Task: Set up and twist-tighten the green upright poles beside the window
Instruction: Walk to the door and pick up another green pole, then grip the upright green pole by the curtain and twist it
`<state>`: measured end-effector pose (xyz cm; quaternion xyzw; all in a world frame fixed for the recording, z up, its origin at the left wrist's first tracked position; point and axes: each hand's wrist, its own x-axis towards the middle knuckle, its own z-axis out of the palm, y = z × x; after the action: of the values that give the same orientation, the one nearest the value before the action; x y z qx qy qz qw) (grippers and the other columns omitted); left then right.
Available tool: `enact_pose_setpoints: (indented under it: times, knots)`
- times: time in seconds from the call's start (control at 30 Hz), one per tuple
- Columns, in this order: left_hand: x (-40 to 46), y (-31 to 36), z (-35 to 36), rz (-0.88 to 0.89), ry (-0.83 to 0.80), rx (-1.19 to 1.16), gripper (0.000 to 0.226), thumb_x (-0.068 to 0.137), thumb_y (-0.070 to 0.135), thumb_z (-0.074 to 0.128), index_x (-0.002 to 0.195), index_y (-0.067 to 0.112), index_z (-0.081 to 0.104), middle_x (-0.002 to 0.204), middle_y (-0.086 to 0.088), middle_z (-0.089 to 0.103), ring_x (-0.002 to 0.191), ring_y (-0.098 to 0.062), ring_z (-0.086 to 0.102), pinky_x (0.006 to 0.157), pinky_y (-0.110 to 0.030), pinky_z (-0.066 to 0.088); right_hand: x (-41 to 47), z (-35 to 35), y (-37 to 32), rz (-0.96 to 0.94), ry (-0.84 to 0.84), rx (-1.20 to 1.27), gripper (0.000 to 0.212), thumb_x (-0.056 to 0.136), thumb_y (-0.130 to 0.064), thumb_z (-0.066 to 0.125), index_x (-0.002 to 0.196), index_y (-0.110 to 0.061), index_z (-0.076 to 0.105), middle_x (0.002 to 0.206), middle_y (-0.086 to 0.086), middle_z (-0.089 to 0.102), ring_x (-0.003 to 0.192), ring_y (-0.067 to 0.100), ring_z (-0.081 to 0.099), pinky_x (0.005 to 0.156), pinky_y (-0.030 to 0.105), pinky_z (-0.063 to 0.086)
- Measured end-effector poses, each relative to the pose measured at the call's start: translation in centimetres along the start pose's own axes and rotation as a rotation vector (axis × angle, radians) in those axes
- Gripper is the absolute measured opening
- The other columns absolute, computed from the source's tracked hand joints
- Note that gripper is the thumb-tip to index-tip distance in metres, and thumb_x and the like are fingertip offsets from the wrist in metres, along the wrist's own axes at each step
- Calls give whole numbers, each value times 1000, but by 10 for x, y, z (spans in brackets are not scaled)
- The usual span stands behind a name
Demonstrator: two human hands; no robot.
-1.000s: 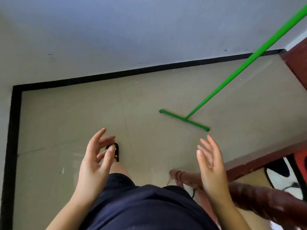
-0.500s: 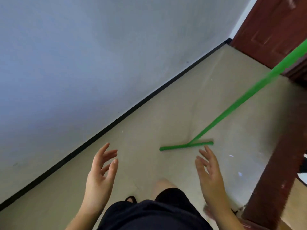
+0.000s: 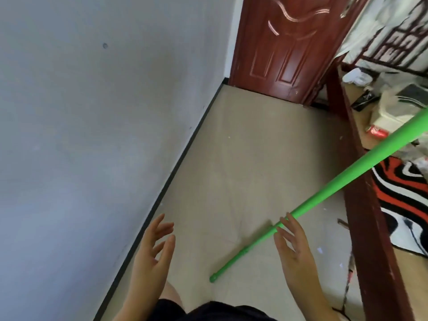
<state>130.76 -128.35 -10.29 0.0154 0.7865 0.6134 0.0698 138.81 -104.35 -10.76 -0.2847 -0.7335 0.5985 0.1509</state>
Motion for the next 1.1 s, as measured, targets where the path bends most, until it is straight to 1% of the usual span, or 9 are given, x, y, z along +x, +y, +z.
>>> enact_pose_setpoints:
  times: [0.1, 0.17, 0.3, 0.43, 0.6, 0.73, 0.87, 0.97, 1.1]
  knots:
    - [76, 4, 4, 59, -191, -12, 34, 84, 36, 57, 106, 58, 45, 108, 9, 60, 97, 9, 56, 83, -19, 43, 25, 24, -8, 32, 202, 12, 43, 88, -15, 53, 121, -41, 42, 124, -12, 54, 104, -13, 53, 75, 5, 44]
    - [131, 7, 9, 103, -358, 17, 38, 86, 26, 55, 103, 59, 47, 105, 13, 62, 98, 9, 56, 85, -23, 47, 39, 43, -16, 56, 361, 13, 42, 88, -18, 53, 124, -37, 42, 124, -9, 55, 107, -3, 55, 72, -1, 42]
    - [220, 34, 25, 223, -714, 52, 33, 73, 52, 59, 100, 67, 47, 102, 29, 62, 97, 7, 59, 77, -9, 47, 52, 80, -40, 110, 680, 81, 40, 87, -24, 54, 123, -35, 43, 124, -9, 56, 111, 7, 55, 69, -3, 40]
    - [270, 62, 77, 373, -976, 45, 44, 74, 28, 55, 108, 55, 49, 104, 27, 61, 98, 4, 60, 79, -2, 42, 61, 95, -54, 134, 897, 112, 48, 77, -39, 52, 123, -39, 41, 122, -23, 51, 113, 2, 53, 75, 8, 45]
    - [269, 105, 169, 510, -1283, -30, 46, 72, 44, 54, 117, 39, 43, 107, 15, 65, 102, 2, 59, 83, -5, 43, 78, 78, -58, 153, 1136, 73, 50, 75, -41, 53, 123, -41, 40, 125, -22, 51, 115, 2, 52, 81, 7, 45]
    - [240, 155, 237, 624, -1520, -106, 43, 85, 23, 57, 117, 45, 38, 116, 12, 57, 107, 6, 54, 87, -6, 42, 99, 52, -65, 195, 1203, 24, 51, 84, -27, 59, 125, -44, 34, 128, -16, 46, 114, -2, 48, 98, 28, 43]
    - [211, 204, 281, 669, -1759, -195, 45, 89, 15, 50, 121, 44, 36, 123, 10, 54, 115, 8, 49, 94, -8, 40, 126, 35, -76, 268, 1240, -13, 59, 84, -31, 61, 127, -47, 26, 131, -17, 38, 116, -3, 44, 102, 28, 40]
    - [199, 229, 301, 678, -1964, -247, 41, 92, 12, 43, 116, 45, 41, 120, 17, 56, 109, 13, 52, 86, -5, 41, 145, 26, -80, 302, 1301, -11, 60, 83, -34, 62, 132, -44, 28, 133, -16, 43, 119, 0, 44, 103, 29, 39]
    - [199, 243, 330, 763, -2113, -175, 30, 93, 23, 42, 110, 46, 47, 114, 6, 64, 107, -3, 59, 93, -25, 45, 172, 24, -81, 322, 1460, 8, 50, 82, -30, 60, 123, -50, 41, 122, -16, 56, 112, -3, 51, 99, 32, 45]
